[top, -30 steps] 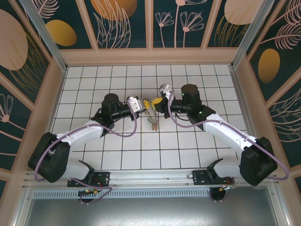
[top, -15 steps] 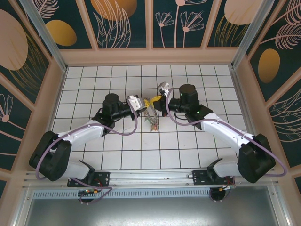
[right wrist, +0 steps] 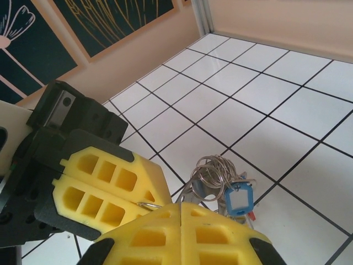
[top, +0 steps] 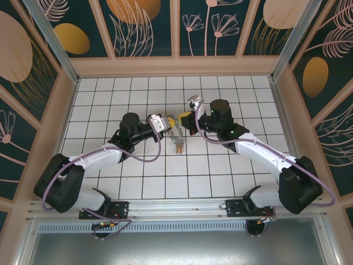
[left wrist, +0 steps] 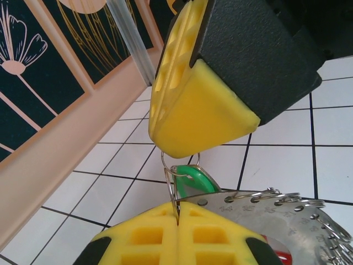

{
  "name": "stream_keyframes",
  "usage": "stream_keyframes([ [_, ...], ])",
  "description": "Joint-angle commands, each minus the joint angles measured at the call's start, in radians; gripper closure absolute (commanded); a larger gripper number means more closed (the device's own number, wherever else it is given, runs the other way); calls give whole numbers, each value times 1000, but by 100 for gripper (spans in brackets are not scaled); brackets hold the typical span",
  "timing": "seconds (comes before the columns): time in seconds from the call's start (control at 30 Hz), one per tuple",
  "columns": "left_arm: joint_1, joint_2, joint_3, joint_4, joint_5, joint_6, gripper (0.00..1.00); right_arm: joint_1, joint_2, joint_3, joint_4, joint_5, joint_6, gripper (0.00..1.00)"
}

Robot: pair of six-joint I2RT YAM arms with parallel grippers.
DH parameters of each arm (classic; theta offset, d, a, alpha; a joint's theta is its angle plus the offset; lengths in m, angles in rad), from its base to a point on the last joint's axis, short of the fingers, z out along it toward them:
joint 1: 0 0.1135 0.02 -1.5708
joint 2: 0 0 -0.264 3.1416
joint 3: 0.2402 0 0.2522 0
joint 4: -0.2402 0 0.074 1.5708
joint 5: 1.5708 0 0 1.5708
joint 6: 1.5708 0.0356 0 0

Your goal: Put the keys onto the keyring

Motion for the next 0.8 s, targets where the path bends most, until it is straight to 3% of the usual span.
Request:
stream_keyframes([
  [0.0,-13,-23,40,42,18,-26,100,-17,-17,-3,40,-42,-35,100],
  [0.27,-16,-45,-4,153,40,-13,100,-22,5,39,-42,-34,-48,100],
  [0.57,-16,-49,-43,329,79,-49,100,-114,38,47,-64,-259,61,100],
  [0.77,-16,-33,-48,407,110,-102,100,-183,21,87,-195,-315,-8,81],
])
